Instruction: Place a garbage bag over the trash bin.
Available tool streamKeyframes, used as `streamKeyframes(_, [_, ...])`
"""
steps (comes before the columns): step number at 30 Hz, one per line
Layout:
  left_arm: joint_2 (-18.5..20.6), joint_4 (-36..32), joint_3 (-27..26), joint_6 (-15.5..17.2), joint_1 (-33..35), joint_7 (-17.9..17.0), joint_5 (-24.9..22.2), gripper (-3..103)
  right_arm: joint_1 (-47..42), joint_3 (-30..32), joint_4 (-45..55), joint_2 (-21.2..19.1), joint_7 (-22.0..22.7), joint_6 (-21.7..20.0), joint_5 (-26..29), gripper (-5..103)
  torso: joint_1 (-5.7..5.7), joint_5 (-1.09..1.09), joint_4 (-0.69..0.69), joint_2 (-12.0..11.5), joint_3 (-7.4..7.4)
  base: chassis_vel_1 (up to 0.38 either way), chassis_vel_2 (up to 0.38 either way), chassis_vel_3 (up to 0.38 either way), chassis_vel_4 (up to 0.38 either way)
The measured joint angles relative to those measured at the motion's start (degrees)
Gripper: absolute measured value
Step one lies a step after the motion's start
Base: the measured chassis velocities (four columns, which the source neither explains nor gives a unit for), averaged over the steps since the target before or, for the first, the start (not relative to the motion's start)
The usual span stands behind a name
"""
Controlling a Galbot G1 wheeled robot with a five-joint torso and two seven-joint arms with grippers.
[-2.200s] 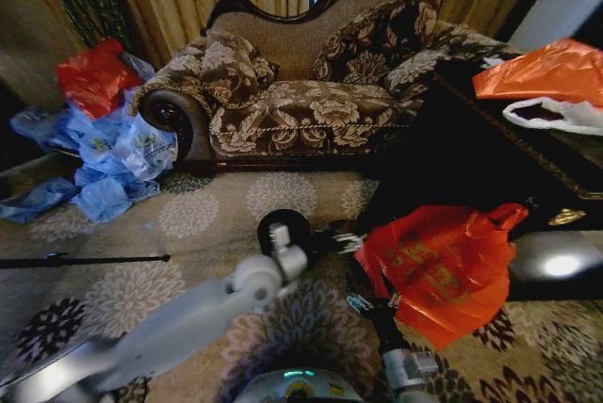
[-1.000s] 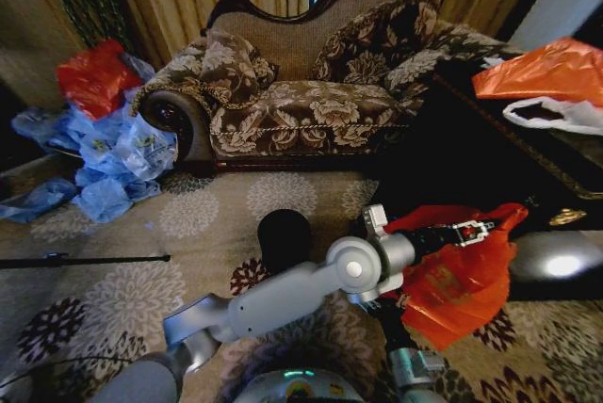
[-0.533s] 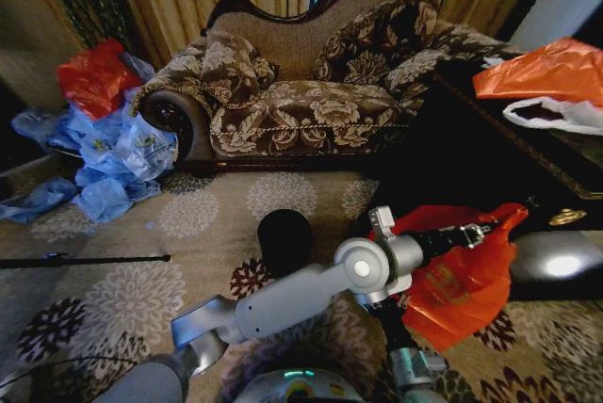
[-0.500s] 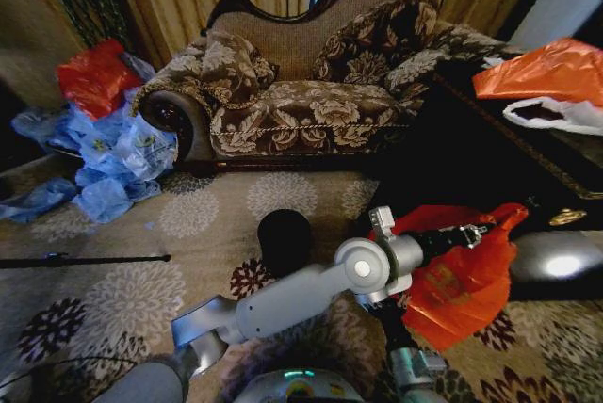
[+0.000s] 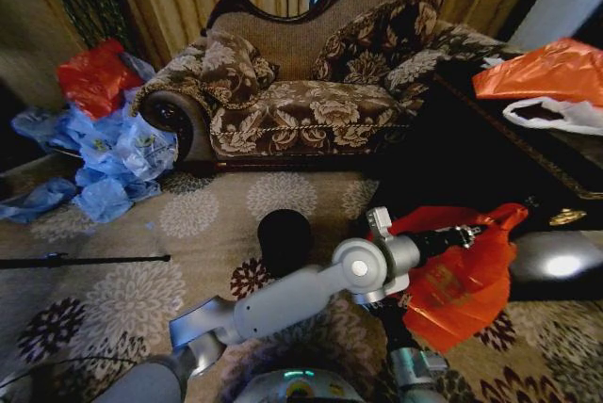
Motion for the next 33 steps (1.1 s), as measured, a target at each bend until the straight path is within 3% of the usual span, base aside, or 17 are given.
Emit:
streamKeyframes(19, [7.27, -3.63, -0.93, 1.3, 2.32, -2.64, -0.39, 0, -1.89, -0.11, 1.53, 0.1, 0.42, 0.2, -0.7, 100, 0.0, -0.01, -0.01, 0.0, 0.0, 0.0, 0.0, 0.0, 0.0])
streamKeyframes(33, [13.74, -10.52, -5.91, 2.38, 6.54, -4.38, -1.58, 0, -3.54, -0.79, 1.9, 0.77, 0.48, 1.47, -2.97, 100, 0.0, 0.0, 0.0, 0.0, 0.0, 0.0, 0.0, 0.0, 0.0])
